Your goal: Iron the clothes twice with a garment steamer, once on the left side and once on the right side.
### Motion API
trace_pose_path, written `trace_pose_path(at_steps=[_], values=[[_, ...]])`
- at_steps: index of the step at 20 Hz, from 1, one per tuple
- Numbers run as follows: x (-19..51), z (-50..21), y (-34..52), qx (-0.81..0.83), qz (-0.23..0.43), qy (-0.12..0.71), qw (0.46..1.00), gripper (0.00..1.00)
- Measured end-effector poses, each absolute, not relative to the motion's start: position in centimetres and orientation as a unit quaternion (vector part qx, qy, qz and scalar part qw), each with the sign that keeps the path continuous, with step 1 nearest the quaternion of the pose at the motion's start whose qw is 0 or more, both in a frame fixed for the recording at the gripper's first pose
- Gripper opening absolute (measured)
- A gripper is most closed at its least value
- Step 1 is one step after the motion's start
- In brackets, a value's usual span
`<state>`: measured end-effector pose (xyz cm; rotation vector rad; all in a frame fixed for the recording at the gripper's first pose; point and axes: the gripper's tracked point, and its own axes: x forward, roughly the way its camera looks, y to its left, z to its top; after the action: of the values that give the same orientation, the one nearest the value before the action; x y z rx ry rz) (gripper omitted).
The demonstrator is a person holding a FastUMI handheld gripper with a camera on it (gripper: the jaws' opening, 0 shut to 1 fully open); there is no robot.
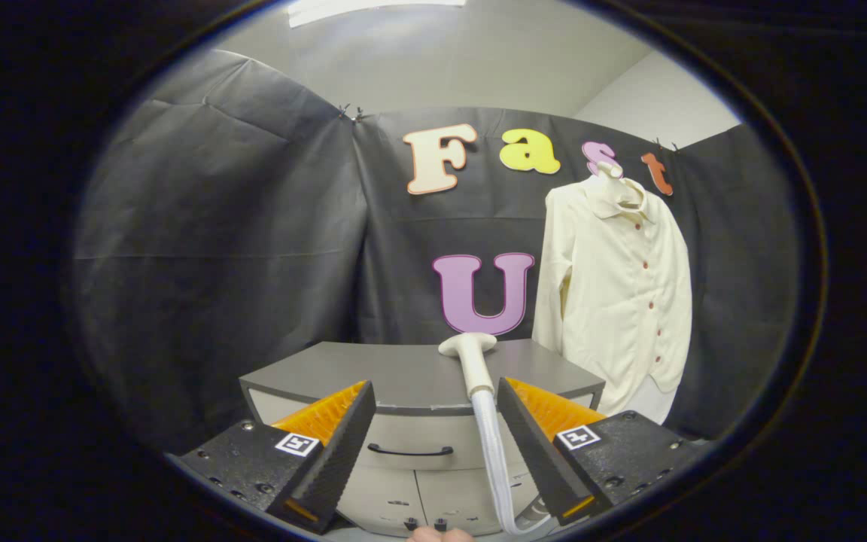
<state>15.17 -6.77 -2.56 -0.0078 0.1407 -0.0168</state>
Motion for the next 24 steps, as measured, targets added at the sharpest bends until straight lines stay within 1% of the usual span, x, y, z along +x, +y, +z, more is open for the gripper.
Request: trace_pose_path(at_steps=[9, 17, 20, 21, 24], values=[[22.9, -5.1, -10.0, 0.000, -0.021, 0.114, 0.993, 0.98], [28.2, -8.6, -11.0, -0.026, -0.031, 0.174, 0.984, 0.97], [29.6, -9.8, -11.4, -0.021, -0.033, 0.194, 0.980, 0.92], [30.0, -10.1, -11.3, -0.015, -0.032, 0.200, 0.979, 0.87], [31.0, -11.5, -11.5, -0.006, -0.036, 0.225, 0.974, 0.80]])
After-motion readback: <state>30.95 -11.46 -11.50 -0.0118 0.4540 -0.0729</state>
